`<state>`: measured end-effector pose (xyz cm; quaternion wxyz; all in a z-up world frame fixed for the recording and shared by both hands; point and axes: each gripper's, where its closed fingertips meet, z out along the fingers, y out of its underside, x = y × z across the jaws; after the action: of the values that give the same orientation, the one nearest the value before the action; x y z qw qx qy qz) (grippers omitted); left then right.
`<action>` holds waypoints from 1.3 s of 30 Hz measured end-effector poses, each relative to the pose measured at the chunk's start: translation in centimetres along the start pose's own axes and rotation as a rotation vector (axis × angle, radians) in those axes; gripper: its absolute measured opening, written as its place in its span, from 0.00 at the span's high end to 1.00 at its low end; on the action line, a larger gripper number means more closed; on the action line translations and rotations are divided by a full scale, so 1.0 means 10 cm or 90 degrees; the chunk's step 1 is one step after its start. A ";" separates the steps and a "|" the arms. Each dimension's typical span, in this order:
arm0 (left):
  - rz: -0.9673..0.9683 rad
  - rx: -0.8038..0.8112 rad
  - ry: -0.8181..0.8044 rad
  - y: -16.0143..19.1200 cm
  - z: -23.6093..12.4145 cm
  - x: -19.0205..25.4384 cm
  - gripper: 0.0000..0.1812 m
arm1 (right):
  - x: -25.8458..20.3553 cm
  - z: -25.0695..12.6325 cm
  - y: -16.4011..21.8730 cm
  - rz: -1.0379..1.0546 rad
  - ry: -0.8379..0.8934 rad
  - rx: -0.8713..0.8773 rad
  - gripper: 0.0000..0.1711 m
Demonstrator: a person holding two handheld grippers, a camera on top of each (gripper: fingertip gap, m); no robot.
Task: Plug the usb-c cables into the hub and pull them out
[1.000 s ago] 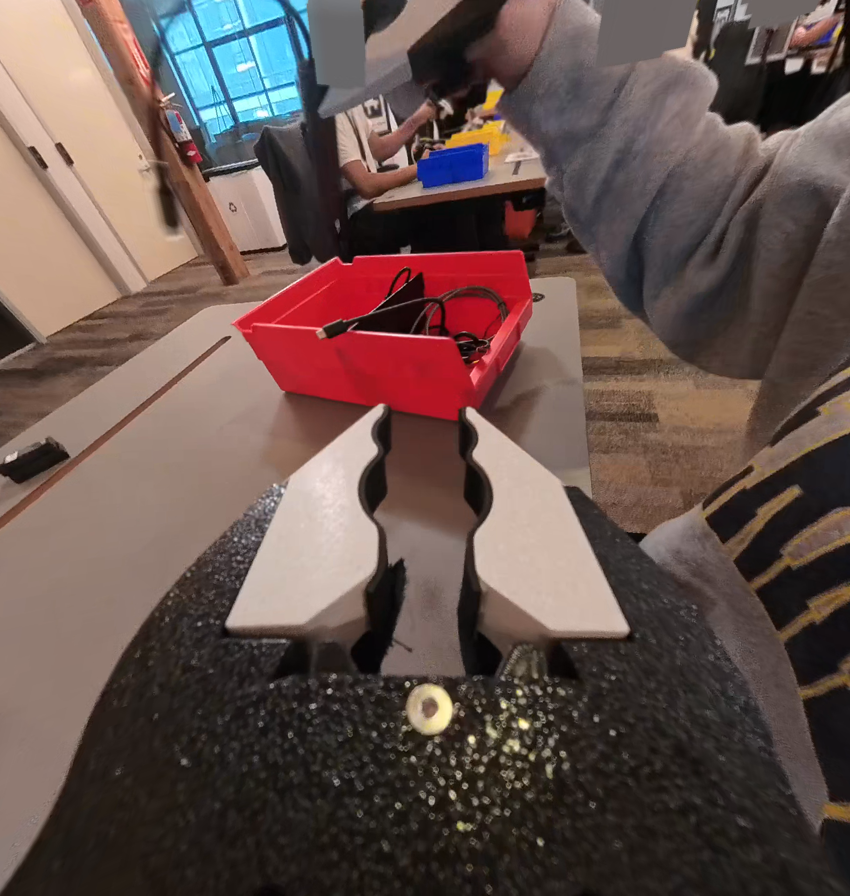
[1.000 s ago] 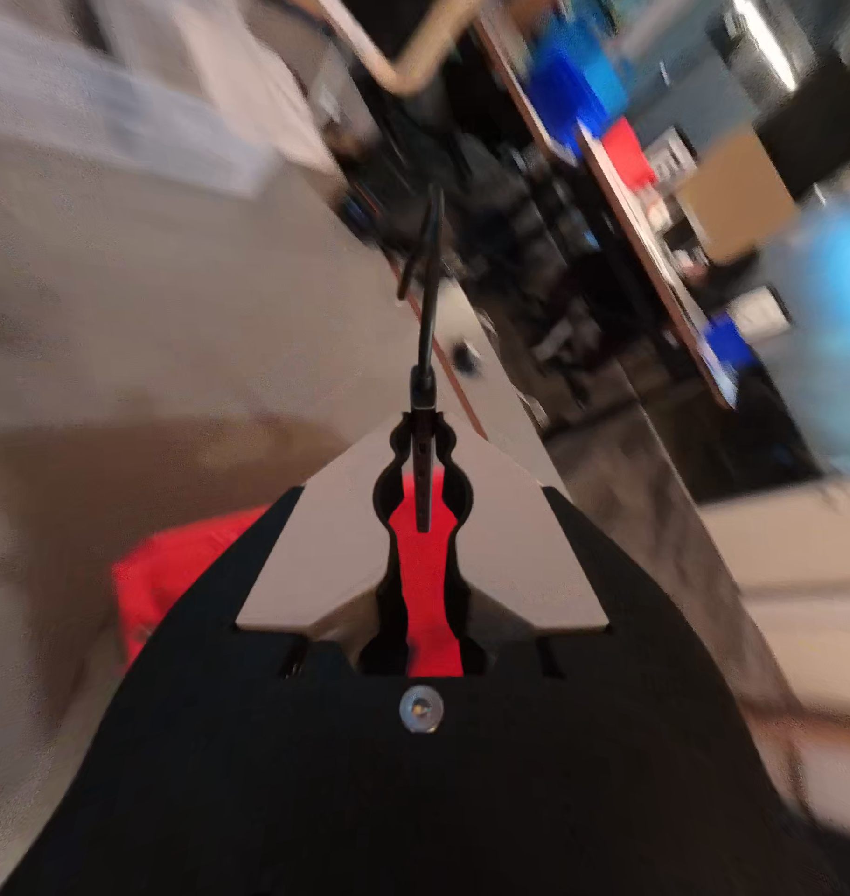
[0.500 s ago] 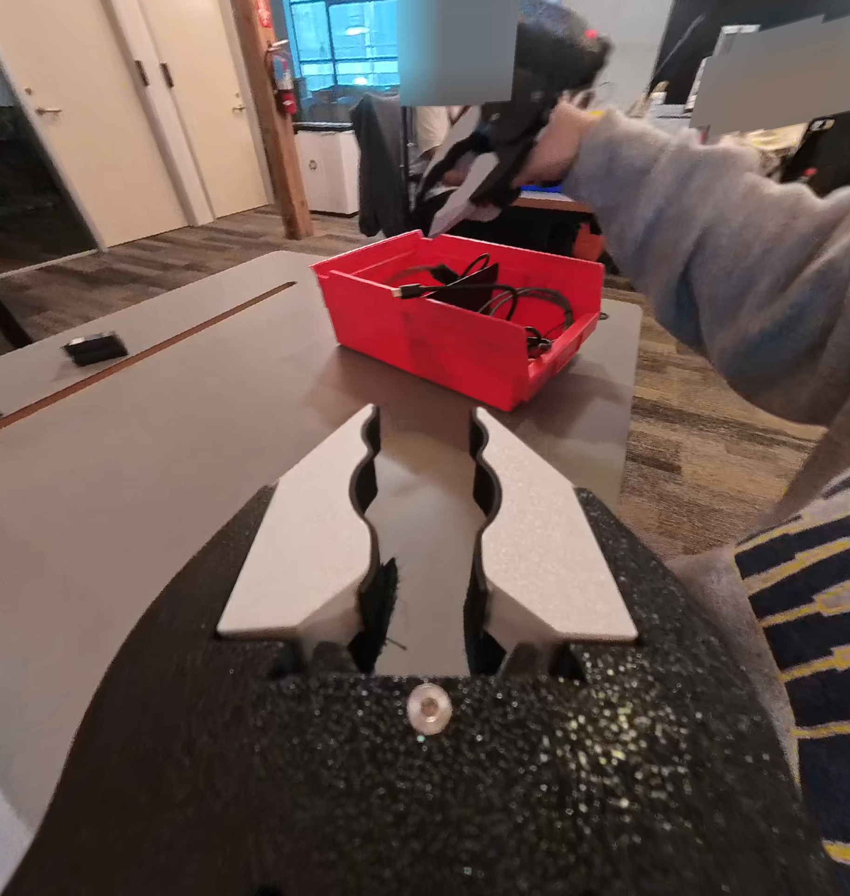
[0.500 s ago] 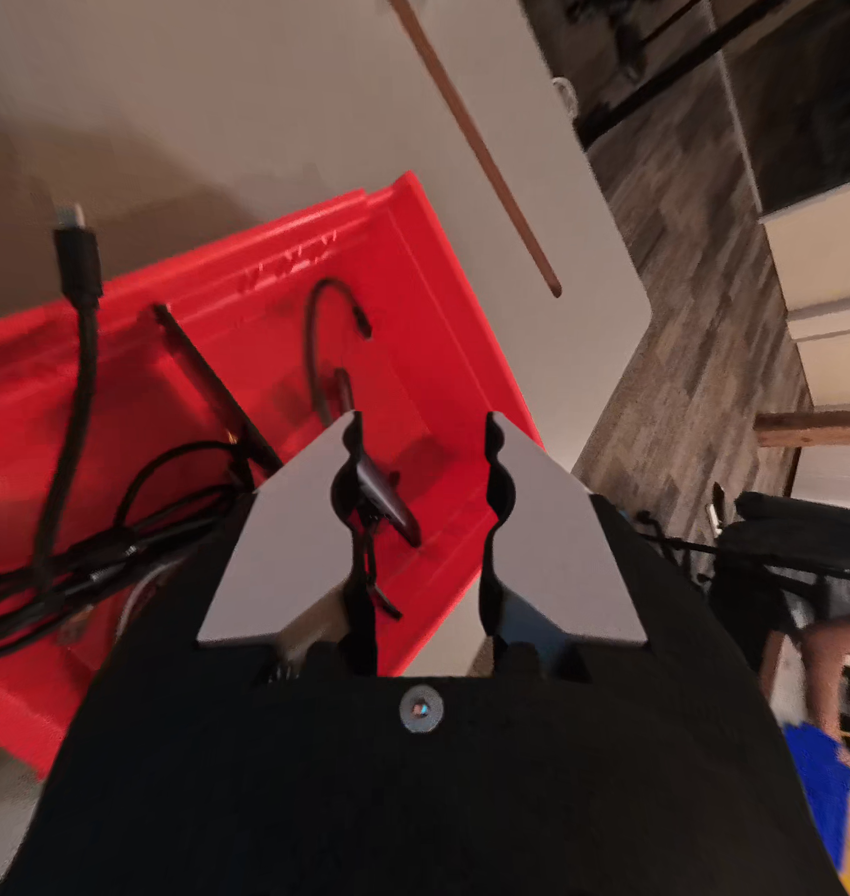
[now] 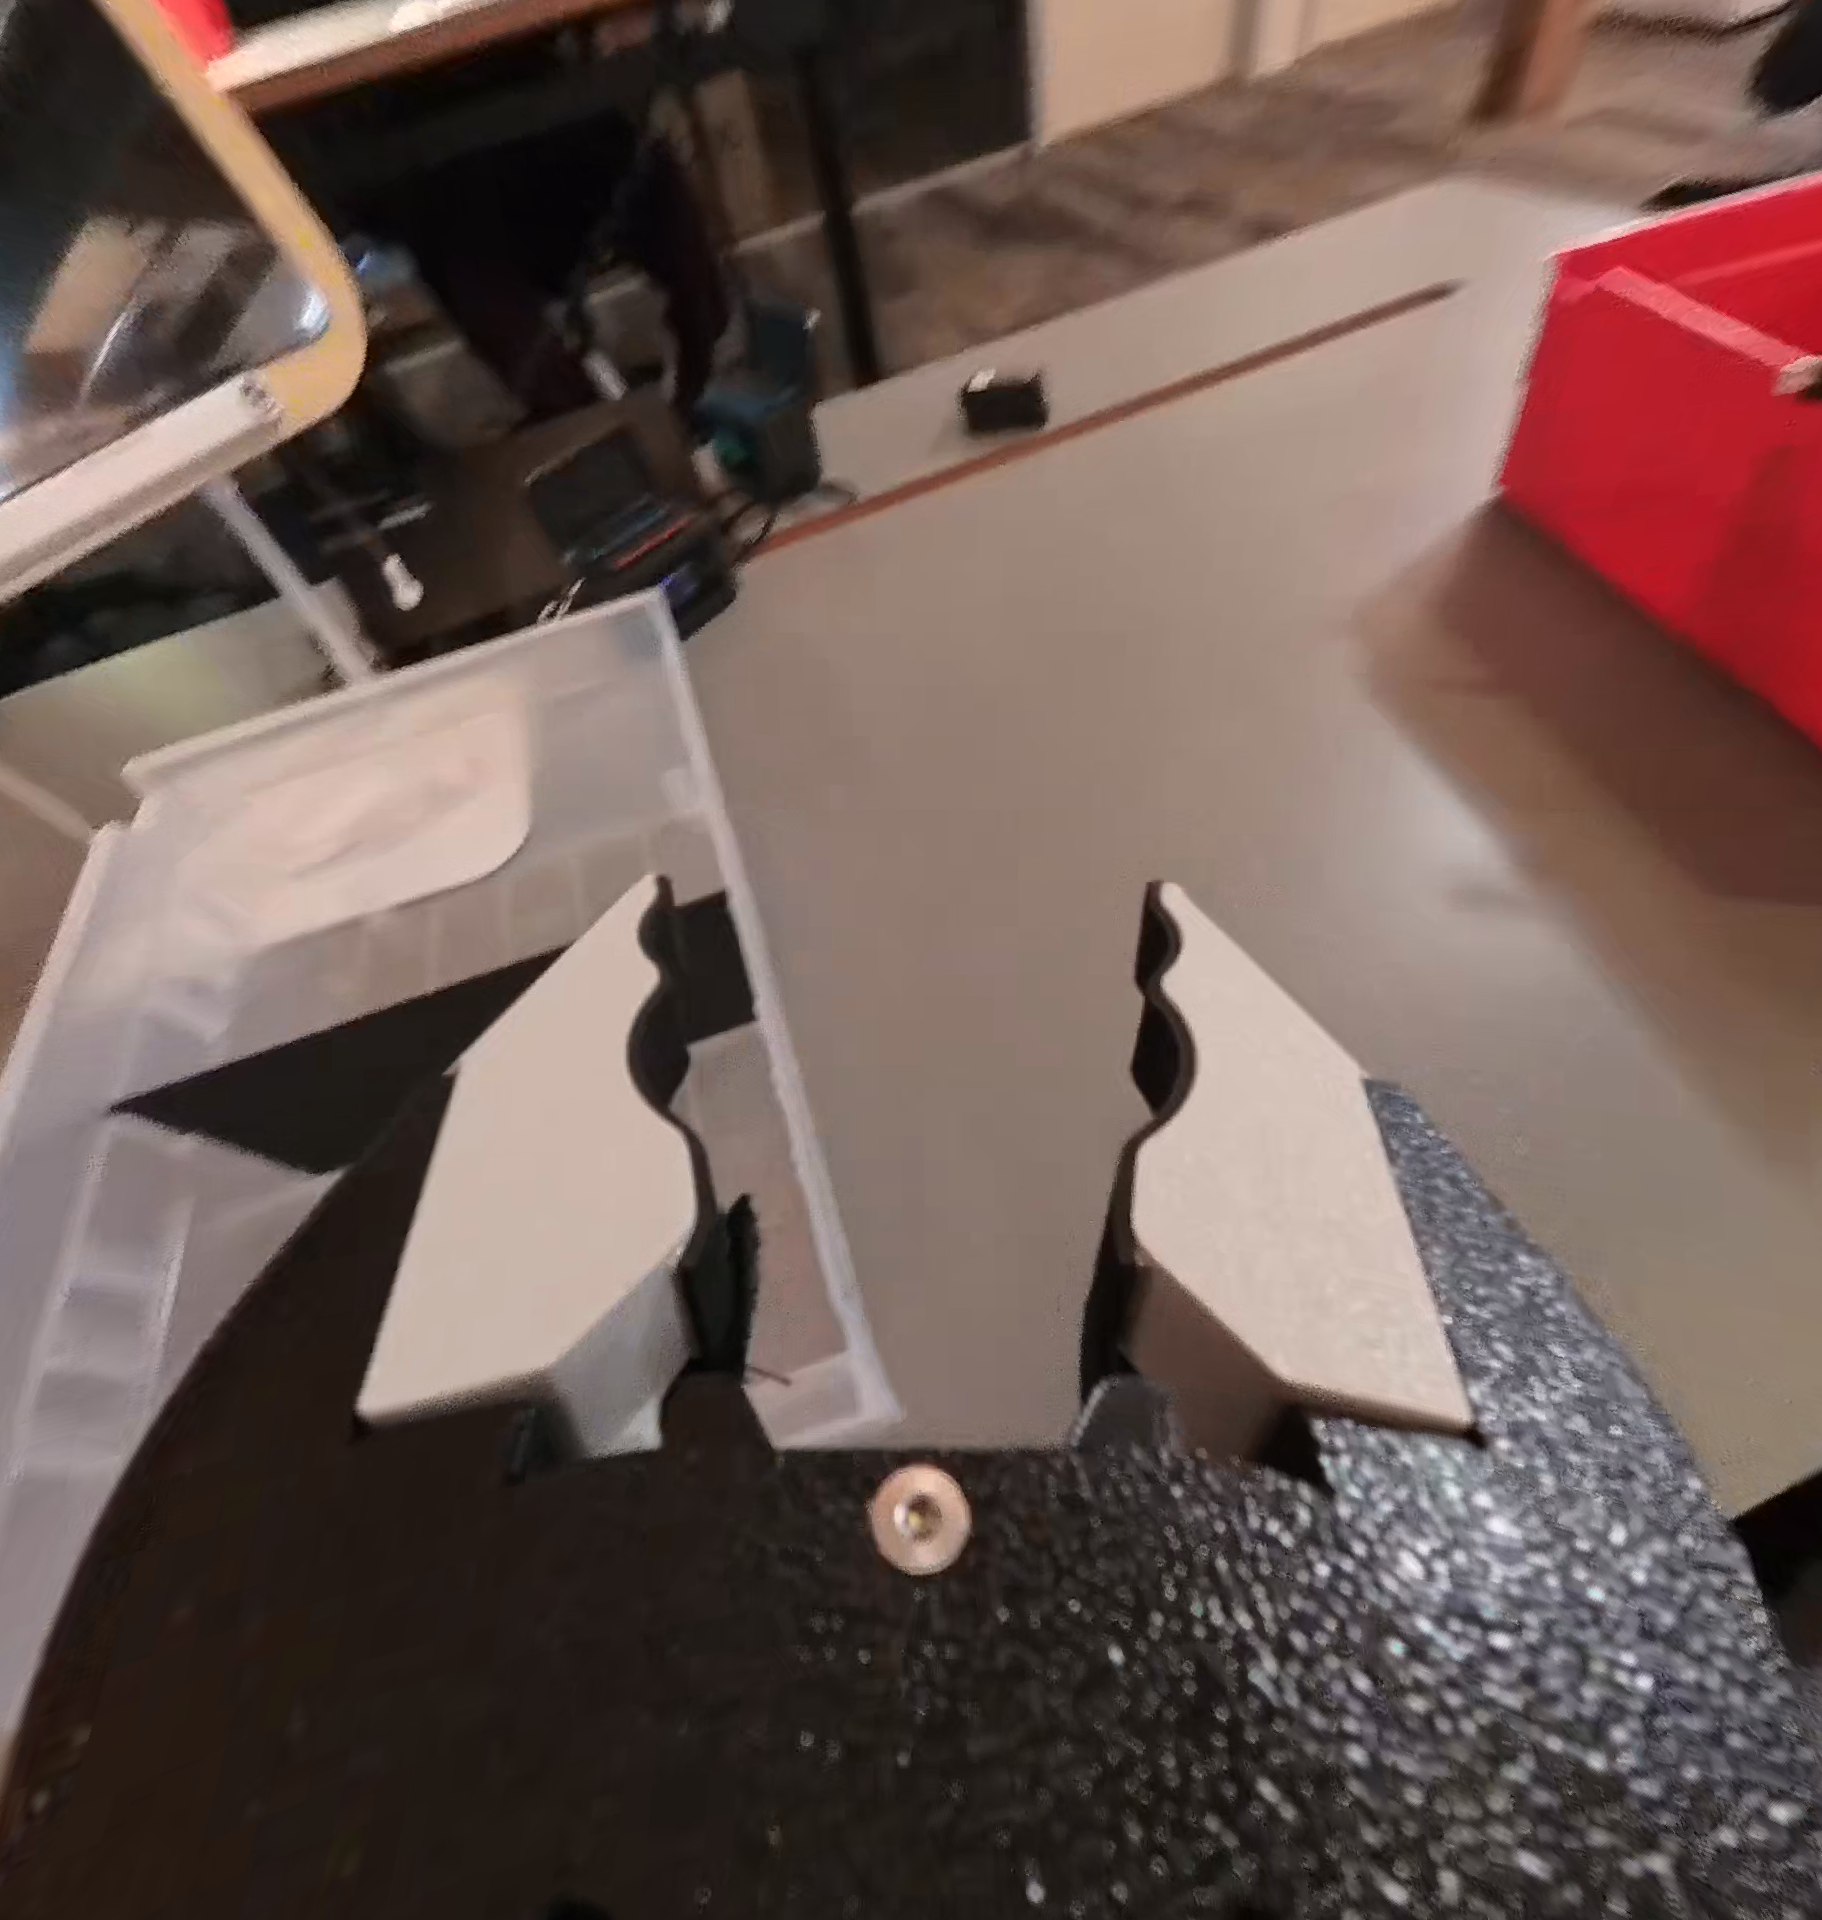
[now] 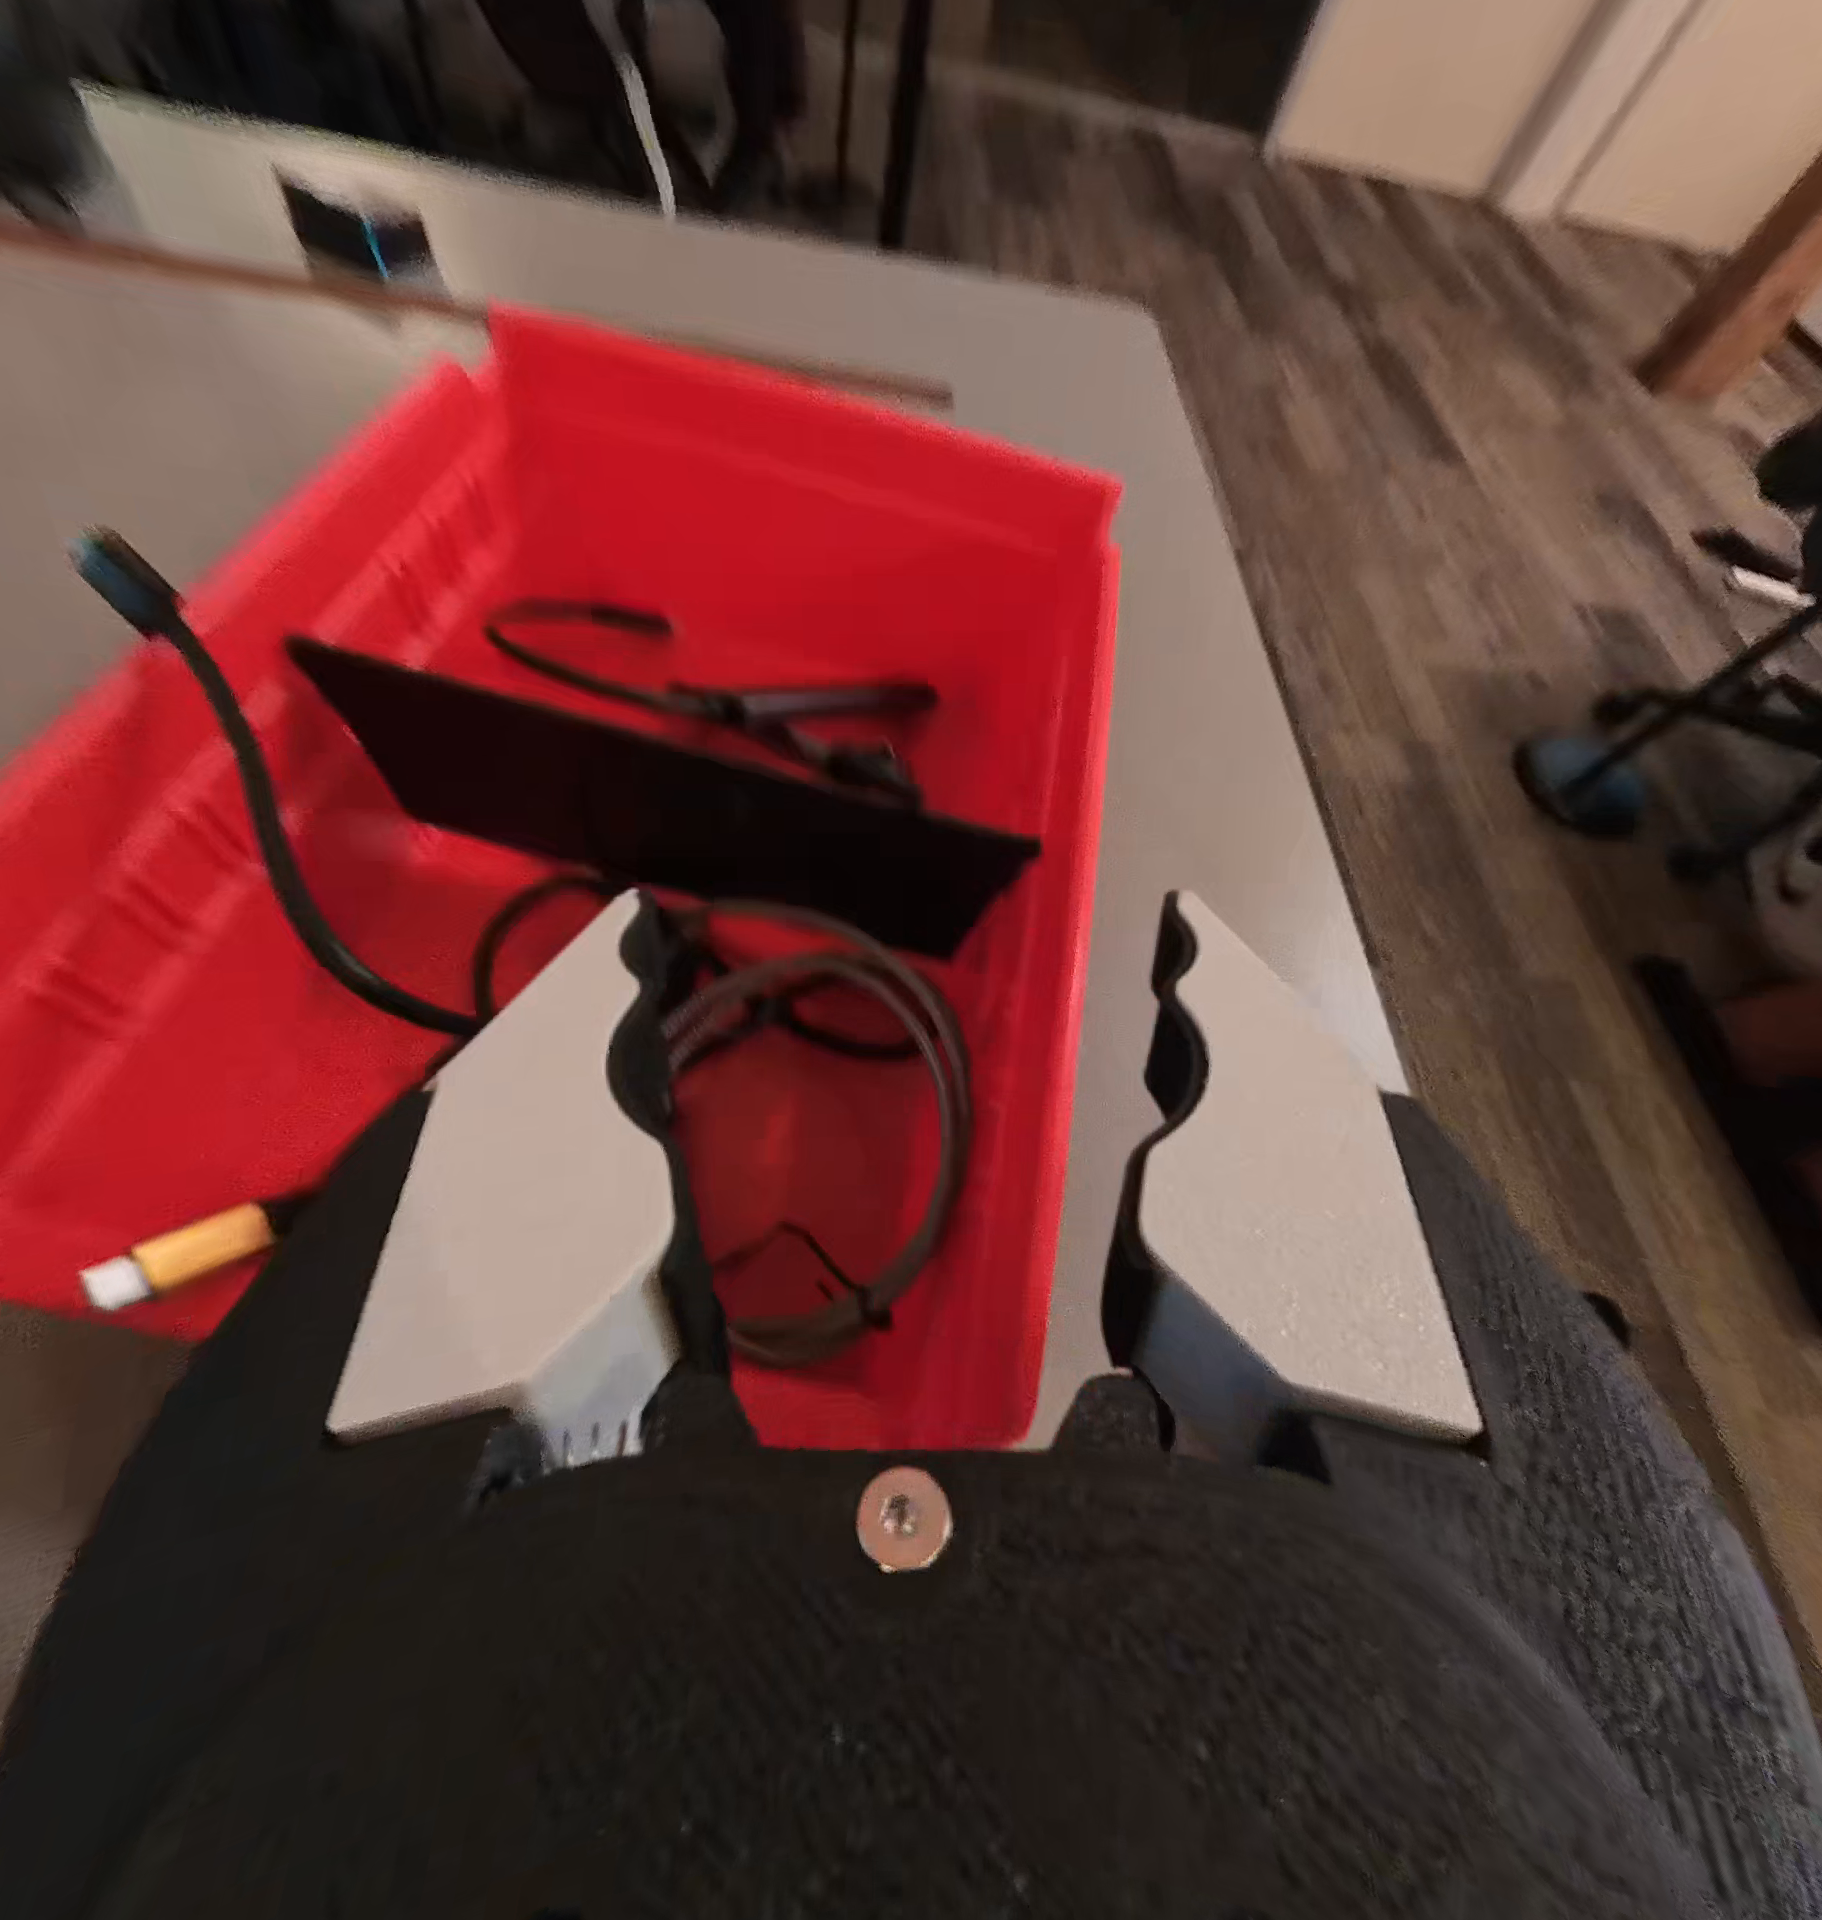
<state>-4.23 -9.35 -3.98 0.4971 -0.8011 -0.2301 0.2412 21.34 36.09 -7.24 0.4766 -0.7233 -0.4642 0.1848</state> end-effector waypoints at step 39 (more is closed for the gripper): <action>-0.085 -0.221 -0.032 0.94 0.43 -0.27 0.89 | 0.04 0.23 0.65 -0.004 0.044 -0.188 0.88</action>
<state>-7.78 -11.82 -13.80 0.3605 -0.8515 -0.3331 0.1843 23.12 36.90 -13.92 0.3816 -0.7901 -0.4716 0.0880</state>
